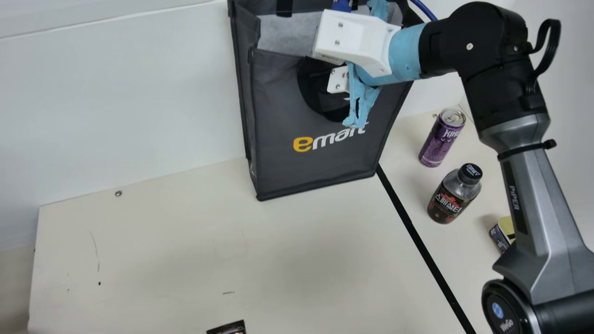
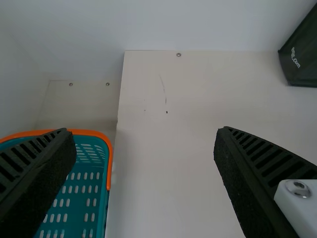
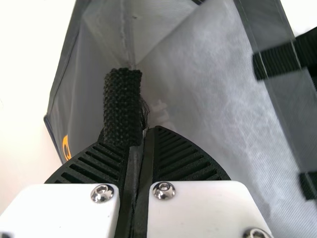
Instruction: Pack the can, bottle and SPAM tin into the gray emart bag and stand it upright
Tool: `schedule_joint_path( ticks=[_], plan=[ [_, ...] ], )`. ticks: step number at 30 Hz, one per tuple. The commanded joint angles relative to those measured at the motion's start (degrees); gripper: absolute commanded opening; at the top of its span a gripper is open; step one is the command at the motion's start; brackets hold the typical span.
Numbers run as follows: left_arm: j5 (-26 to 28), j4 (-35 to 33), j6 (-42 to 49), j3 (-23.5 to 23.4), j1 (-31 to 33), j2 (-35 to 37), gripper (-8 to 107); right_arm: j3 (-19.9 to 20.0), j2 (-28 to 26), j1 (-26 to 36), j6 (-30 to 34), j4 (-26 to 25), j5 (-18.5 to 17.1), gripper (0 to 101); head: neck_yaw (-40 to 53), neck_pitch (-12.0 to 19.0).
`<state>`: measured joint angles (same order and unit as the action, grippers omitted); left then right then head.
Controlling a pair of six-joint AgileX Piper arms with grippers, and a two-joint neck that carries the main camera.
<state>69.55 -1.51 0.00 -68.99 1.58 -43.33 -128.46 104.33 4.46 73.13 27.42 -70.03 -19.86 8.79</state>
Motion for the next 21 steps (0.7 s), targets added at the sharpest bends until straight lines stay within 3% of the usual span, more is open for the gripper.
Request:
schedule_joint_path(
  ticks=[1,21],
  plan=[
    [0.0,0.0,0.0,0.0,0.0,0.0,90,0.2,-0.6,0.0,-0.4,-0.1,0.1,0,-0.1,1.2],
    [0.0,0.0,0.0,0.0,0.0,0.0,90,6.7,-11.1,-2.9,-4.2,-3.1,0.1,0,-0.1,1.2]
  ],
)
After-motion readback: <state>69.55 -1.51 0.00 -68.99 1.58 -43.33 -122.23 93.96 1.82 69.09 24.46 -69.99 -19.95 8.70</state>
